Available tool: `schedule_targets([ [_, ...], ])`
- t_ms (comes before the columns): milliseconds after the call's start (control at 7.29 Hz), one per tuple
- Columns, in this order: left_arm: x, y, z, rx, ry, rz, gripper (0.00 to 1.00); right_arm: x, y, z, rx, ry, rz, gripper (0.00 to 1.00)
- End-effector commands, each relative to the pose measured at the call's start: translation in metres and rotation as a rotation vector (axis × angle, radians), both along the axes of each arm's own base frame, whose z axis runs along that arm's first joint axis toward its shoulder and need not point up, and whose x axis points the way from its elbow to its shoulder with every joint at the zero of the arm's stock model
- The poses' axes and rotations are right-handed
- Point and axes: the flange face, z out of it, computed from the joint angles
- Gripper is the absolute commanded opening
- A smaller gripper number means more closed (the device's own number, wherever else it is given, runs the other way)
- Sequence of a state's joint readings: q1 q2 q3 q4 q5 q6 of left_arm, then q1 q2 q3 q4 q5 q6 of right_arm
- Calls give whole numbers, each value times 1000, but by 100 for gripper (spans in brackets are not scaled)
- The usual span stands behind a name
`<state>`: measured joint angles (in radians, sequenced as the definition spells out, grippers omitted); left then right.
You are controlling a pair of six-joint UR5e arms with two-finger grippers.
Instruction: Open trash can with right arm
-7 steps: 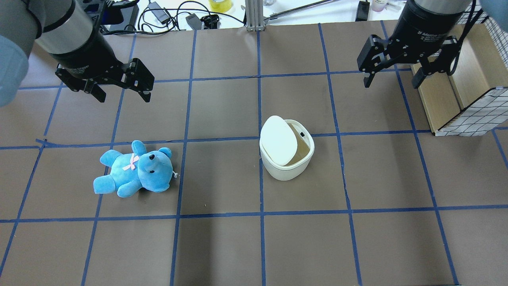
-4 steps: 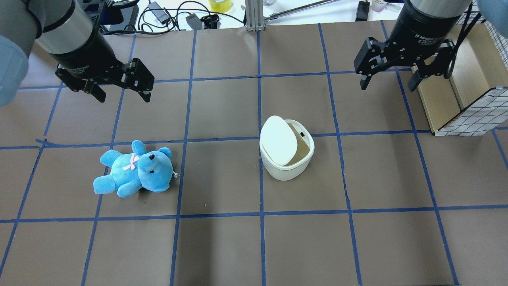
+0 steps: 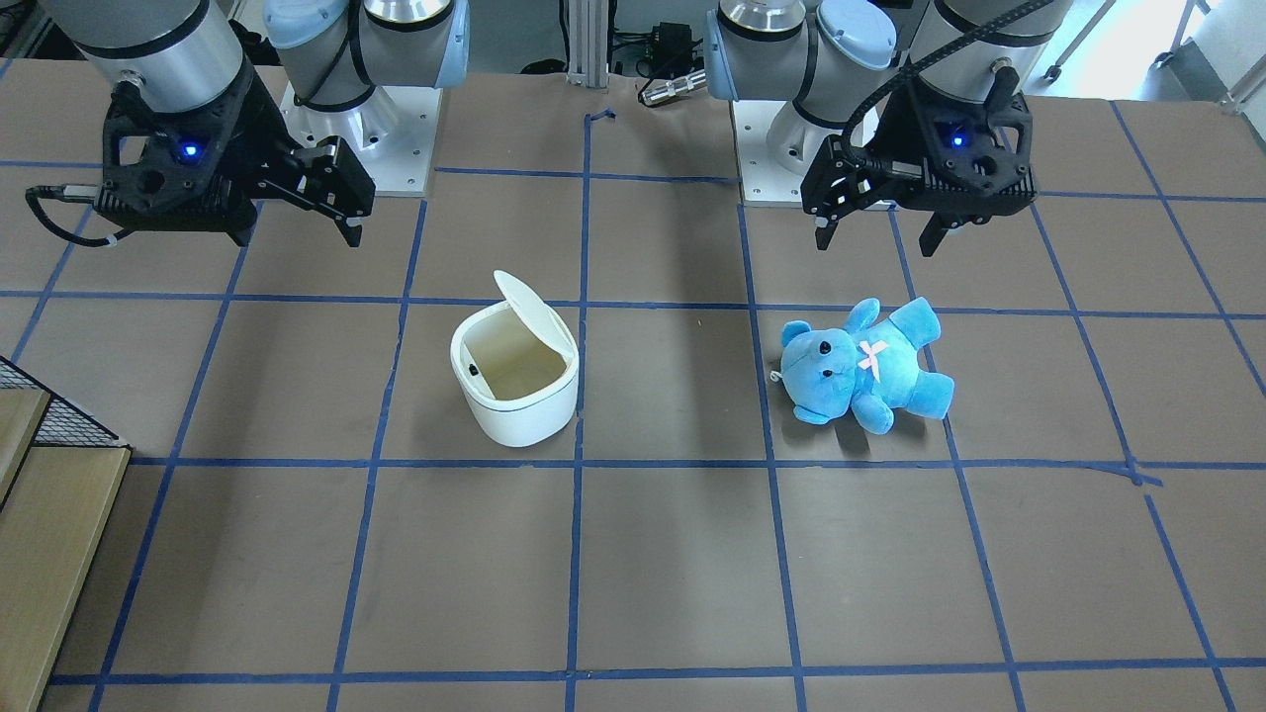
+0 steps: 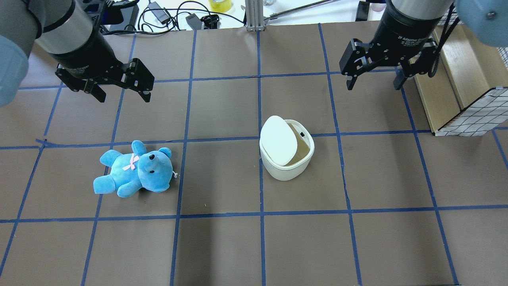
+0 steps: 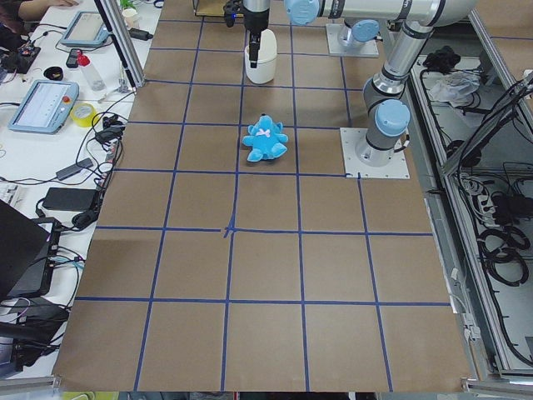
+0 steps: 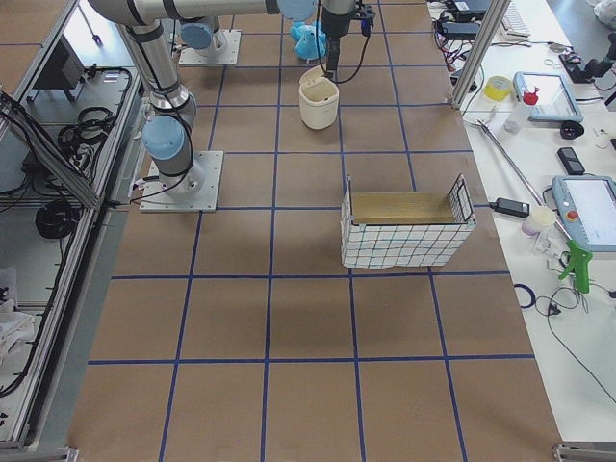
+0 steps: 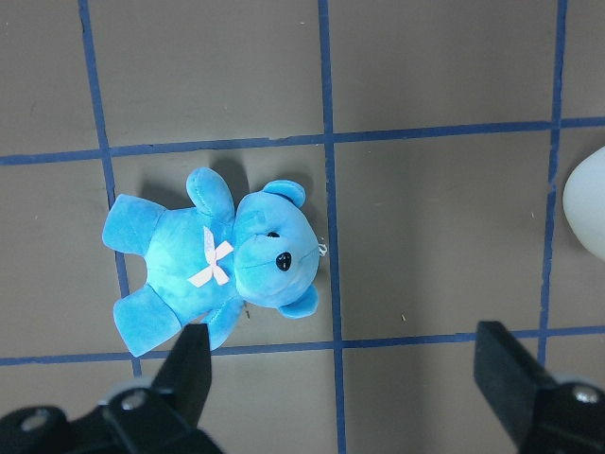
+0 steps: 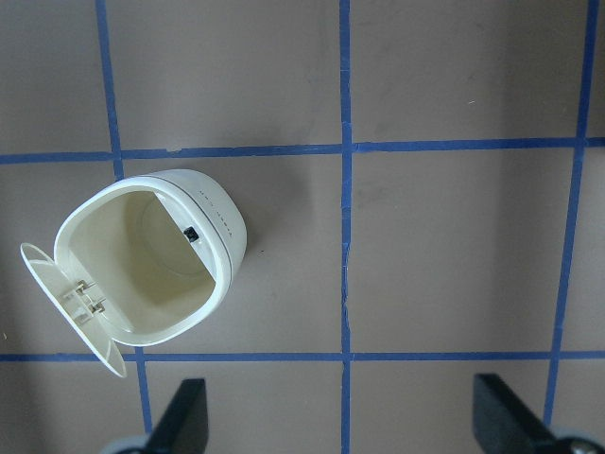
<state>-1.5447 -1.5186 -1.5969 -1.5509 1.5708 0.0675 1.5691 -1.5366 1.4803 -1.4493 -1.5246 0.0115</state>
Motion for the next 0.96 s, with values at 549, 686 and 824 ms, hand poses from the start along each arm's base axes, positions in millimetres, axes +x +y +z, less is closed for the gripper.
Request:
schedule_targets([
  [549,0,0,0,0,0,0,100,-3,-2,-1,-5,11,-3,100],
  [686,0,0,0,0,0,0,100,-3,-3,1,-11,11,-3,100],
  [824,0,0,0,0,0,0,100,-4,-3,1,-11,11,-5,100],
])
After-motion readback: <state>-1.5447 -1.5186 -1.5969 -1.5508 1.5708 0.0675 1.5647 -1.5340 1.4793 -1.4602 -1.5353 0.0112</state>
